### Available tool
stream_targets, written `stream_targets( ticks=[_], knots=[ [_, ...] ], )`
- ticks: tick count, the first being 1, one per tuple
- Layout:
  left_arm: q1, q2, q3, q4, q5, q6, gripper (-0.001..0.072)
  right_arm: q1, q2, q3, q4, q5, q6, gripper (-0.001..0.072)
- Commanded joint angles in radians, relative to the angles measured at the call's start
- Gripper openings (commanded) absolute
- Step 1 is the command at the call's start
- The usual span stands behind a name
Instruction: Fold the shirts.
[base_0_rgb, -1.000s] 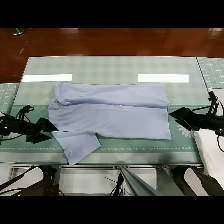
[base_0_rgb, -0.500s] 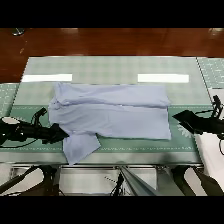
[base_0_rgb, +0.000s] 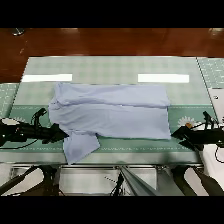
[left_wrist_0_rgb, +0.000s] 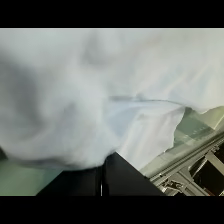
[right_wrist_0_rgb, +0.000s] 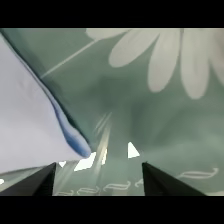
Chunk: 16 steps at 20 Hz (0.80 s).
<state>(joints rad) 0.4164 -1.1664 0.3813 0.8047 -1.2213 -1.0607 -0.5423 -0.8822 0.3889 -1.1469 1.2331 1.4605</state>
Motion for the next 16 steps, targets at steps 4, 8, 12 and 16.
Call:
stream_targets(
  ticks=[4, 8, 12, 16],
  knots=[
    [0.001, 0.011, -0.001, -0.021, 0.013, 0.009, 0.0024, 0.091, -0.119, -0.010, 0.261, -0.118, -0.073, 0.0621],
    [0.001, 0.011, 0.000, -0.025, 0.036, 0.009, 0.0024, 0.091, -0.188, -0.010, 0.412, -0.156, -0.154, 0.0449],
    [0.001, 0.011, 0.017, -0.039, 0.027, 0.009, 0.0024, 0.090, -0.226, -0.004, 0.431, -0.105, -0.282, 0.0027],
    [0.011, 0.011, 0.201, -0.049, -0.019, -0.005, 0.0024, 0.090, -0.227, 0.140, 0.416, -0.056, -0.286, 0.0027]
  ],
)
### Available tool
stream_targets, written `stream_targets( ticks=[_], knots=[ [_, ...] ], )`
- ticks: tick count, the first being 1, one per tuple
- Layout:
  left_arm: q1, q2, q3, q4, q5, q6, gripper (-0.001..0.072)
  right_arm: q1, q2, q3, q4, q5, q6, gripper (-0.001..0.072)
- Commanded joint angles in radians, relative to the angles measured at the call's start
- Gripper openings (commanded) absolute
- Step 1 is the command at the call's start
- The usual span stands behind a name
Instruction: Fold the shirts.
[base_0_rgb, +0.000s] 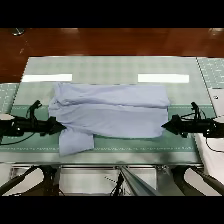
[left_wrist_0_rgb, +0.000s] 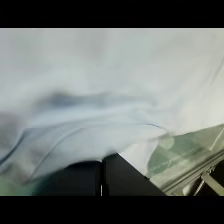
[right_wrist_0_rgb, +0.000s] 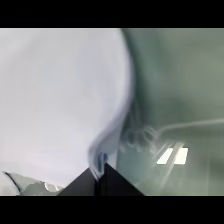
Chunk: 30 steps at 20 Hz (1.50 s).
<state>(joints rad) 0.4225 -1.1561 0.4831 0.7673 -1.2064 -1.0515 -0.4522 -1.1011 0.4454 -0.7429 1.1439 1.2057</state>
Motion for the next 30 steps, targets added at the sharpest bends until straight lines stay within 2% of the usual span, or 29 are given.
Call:
stream_targets(
  ticks=[1, 3, 4, 6, 12, 16, 20, 23, 24, 25, 26, 27, 29, 30],
  knots=[
    [0.004, -0.002, 0.160, -0.017, -0.058, -0.019, 0.0023, 0.000, -0.008, 0.133, 0.000, 0.014, -0.005, 0.0027],
    [-0.005, -0.013, 0.265, -0.003, -0.080, -0.027, 0.0023, 0.002, -0.010, 0.210, 0.000, -0.069, 0.058, 0.0027],
    [-0.009, -0.026, 0.312, -0.001, -0.070, -0.061, 0.0023, 0.001, -0.022, 0.243, 0.023, -0.077, 0.063, 0.0027],
    [-0.030, -0.079, 0.404, -0.001, -0.053, -0.117, 0.0022, 0.010, -0.076, 0.312, 0.056, -0.060, 0.039, 0.0027],
    [-0.175, -0.354, 0.703, 0.008, -0.043, -0.199, 0.0023, 0.109, -0.285, 0.499, 0.084, -0.124, 0.036, 0.0027],
    [-0.189, -0.504, 0.927, 0.105, -0.082, -0.314, 0.0023, 0.125, -0.381, 0.610, 0.080, -0.124, 0.054, 0.0027],
    [-0.188, -0.624, 1.092, 0.120, -0.157, -0.315, 0.0023, 0.128, -0.443, 0.675, 0.067, -0.115, 0.054, 0.0027],
    [-0.188, -0.673, 1.115, 0.120, -0.160, -0.315, 0.0026, 0.135, -0.480, 0.676, 0.072, -0.116, 0.053, 0.0028],
    [-0.188, -0.682, 1.115, 0.120, -0.166, -0.315, 0.0115, 0.137, -0.489, 0.676, 0.072, -0.124, 0.045, 0.0068],
    [-0.191, -0.689, 1.115, 0.120, -0.178, -0.315, 0.0501, 0.139, -0.497, 0.676, 0.073, -0.130, 0.037, 0.0441],
    [-0.191, -0.690, 1.117, 0.126, -0.204, -0.319, 0.0708, 0.139, -0.498, 0.677, 0.072, -0.134, 0.014, 0.0623],
    [-0.181, -0.689, 1.136, 0.167, -0.267, -0.319, 0.0707, 0.128, -0.497, 0.691, 0.059, -0.115, 0.014, 0.0629],
    [-0.131, -0.674, 1.206, 0.414, -0.423, -0.334, 0.0706, 0.075, -0.497, 0.760, 0.024, 0.002, 0.017, 0.0629],
    [-0.090, -0.644, 1.210, 0.497, -0.434, -0.384, 0.0706, 0.042, -0.497, 0.798, 0.001, 0.064, 0.023, 0.0628]
  ],
)
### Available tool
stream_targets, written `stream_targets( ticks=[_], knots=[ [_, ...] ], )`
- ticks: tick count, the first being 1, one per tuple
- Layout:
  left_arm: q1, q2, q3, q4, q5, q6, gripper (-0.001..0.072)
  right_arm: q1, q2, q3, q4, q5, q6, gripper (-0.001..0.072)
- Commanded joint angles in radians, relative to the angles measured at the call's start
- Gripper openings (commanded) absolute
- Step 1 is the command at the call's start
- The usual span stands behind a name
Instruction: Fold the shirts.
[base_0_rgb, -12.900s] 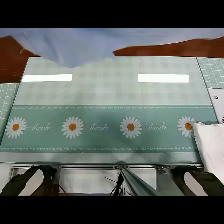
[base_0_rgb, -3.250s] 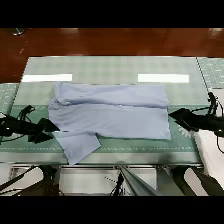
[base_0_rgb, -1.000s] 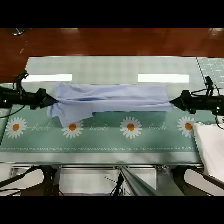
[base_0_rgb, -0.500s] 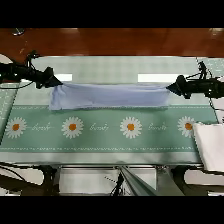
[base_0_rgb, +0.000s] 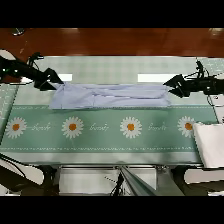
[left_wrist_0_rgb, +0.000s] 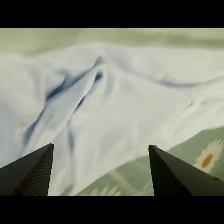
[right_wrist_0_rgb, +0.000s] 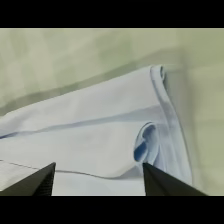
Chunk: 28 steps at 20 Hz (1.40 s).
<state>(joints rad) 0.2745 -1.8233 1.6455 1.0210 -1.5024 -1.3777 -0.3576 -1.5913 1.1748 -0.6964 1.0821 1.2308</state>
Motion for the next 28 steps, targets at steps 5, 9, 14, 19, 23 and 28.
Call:
stream_targets(
  ticks=[5, 9, 14, 19, 23, 28],
  knots=[
    [0.242, 0.295, -0.140, 0.251, 0.160, -0.127, 0.0706, -0.172, -0.009, 0.108, -0.200, 0.215, 0.062, 0.0628],
    [0.199, 0.559, -0.490, 0.000, 0.440, -0.017, 0.0705, -0.120, -0.063, 0.095, -0.232, 0.197, 0.085, 0.0628],
    [-0.005, 0.678, -0.645, -0.237, 0.436, 0.162, 0.0705, -0.032, -0.161, 0.098, -0.187, 0.190, 0.090, 0.0628],
    [-0.212, 0.642, -0.645, -0.237, 0.471, 0.189, 0.0704, 0.051, -0.211, 0.098, -0.060, 0.170, 0.053, 0.0622],
    [-0.312, 0.572, -0.642, -0.244, 0.498, 0.188, 0.0514, 0.104, -0.206, 0.109, -0.064, 0.172, 0.040, 0.0027],
    [-0.376, 0.549, -0.642, -0.274, 0.509, 0.188, 0.0023, 0.084, -0.009, 0.095, -0.276, 0.312, 0.036, 0.0027]
  ],
)
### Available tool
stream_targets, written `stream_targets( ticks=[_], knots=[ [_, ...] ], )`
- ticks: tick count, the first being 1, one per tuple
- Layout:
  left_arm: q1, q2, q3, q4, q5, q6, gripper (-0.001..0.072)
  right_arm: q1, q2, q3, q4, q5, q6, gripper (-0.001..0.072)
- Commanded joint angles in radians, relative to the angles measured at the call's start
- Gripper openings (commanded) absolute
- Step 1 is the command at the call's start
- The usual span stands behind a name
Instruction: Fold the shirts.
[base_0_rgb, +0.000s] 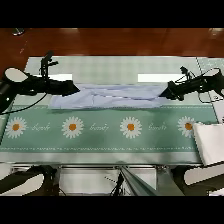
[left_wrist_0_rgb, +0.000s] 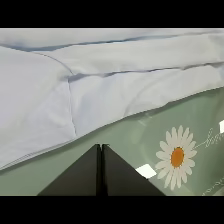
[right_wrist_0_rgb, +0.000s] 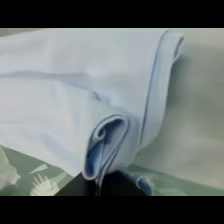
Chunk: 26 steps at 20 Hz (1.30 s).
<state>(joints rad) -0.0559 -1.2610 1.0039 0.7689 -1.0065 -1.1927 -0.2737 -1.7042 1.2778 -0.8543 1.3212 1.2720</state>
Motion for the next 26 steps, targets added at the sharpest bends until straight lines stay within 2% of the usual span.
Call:
stream_targets(
  ticks=[1, 2, 3, 4, 8, 11, 13, 15, 21, 23, 26],
  knots=[
    [-0.072, -0.014, 0.003, -0.019, 0.017, 0.003, 0.0023, -0.005, 0.177, -0.033, -0.143, 0.073, -0.010, 0.0026],
    [-0.103, -0.023, 0.014, 0.020, 0.016, -0.028, 0.0021, -0.013, 0.263, -0.073, -0.145, 0.075, -0.028, 0.0027],
    [-0.139, -0.038, 0.026, 0.074, 0.045, -0.112, 0.0022, -0.024, 0.353, -0.118, -0.149, 0.074, -0.029, 0.0026],
    [-0.184, -0.062, 0.041, 0.104, 0.089, -0.159, 0.0022, -0.037, 0.437, -0.160, -0.149, 0.074, -0.028, 0.0026],
    [-0.378, -0.226, 0.219, 0.104, 0.124, -0.172, 0.0021, -0.055, 0.760, -0.298, -0.150, 0.076, 0.036, 0.0027],
    [-0.522, -0.388, 0.404, 0.104, 0.114, -0.201, 0.0022, -0.055, 0.929, -0.341, -0.150, 0.116, 0.092, 0.0027],
    [-0.605, -0.494, 0.522, 0.100, 0.092, -0.239, 0.0022, -0.055, 0.990, -0.341, -0.150, 0.134, 0.115, 0.0027],
    [-0.667, -0.567, 0.598, 0.021, 0.090, -0.252, 0.0022, -0.055, 1.024, -0.341, -0.147, 0.137, 0.135, 0.0027],
    [-0.816, -0.691, 0.634, -0.111, 0.091, -0.252, 0.0023, -0.055, 1.035, -0.341, -0.129, 0.126, 0.138, 0.0027],
    [-0.805, -0.693, 0.642, -0.120, 0.089, -0.252, 0.0023, -0.055, 1.035, -0.341, -0.128, 0.116, 0.138, 0.0027],
    [-0.689, -0.673, 0.703, -0.123, 0.041, -0.252, 0.0023, -0.055, 1.035, -0.341, -0.113, 0.116, 0.140, 0.0028]
  ],
)
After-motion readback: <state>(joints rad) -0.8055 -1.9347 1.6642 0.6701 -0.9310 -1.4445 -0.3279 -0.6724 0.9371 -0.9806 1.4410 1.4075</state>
